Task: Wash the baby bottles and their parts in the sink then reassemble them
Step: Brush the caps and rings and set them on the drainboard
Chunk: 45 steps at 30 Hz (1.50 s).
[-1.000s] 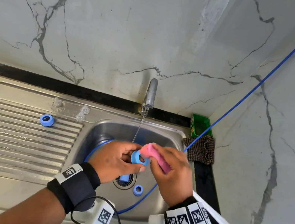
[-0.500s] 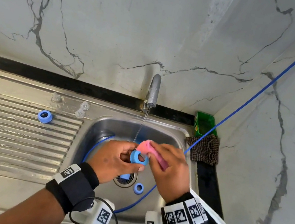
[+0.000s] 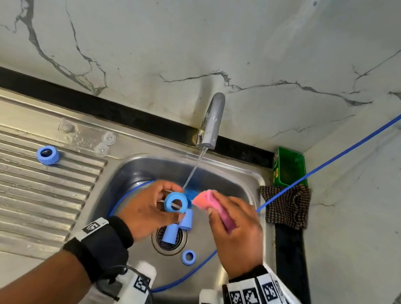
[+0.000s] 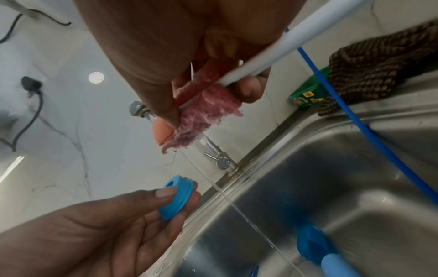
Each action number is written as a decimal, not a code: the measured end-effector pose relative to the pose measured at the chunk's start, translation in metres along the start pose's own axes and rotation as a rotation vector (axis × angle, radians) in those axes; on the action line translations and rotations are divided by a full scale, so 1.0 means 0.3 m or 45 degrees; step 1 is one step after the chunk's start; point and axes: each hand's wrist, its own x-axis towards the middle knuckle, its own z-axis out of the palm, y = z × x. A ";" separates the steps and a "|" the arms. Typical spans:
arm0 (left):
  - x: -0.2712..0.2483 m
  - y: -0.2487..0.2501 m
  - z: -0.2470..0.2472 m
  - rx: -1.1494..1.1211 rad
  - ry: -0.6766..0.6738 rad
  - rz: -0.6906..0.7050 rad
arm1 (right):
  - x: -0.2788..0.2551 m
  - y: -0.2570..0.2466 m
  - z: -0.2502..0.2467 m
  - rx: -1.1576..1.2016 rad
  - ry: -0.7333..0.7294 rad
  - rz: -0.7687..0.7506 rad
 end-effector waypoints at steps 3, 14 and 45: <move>0.074 0.017 0.008 -0.086 0.005 -0.059 | 0.021 0.046 0.015 0.047 0.013 0.081; 0.275 0.009 0.022 -0.761 0.027 -0.432 | 0.099 0.144 0.024 0.155 0.012 0.244; 0.200 0.228 0.020 -0.979 0.003 -0.283 | -0.019 0.026 -0.094 0.228 0.173 0.164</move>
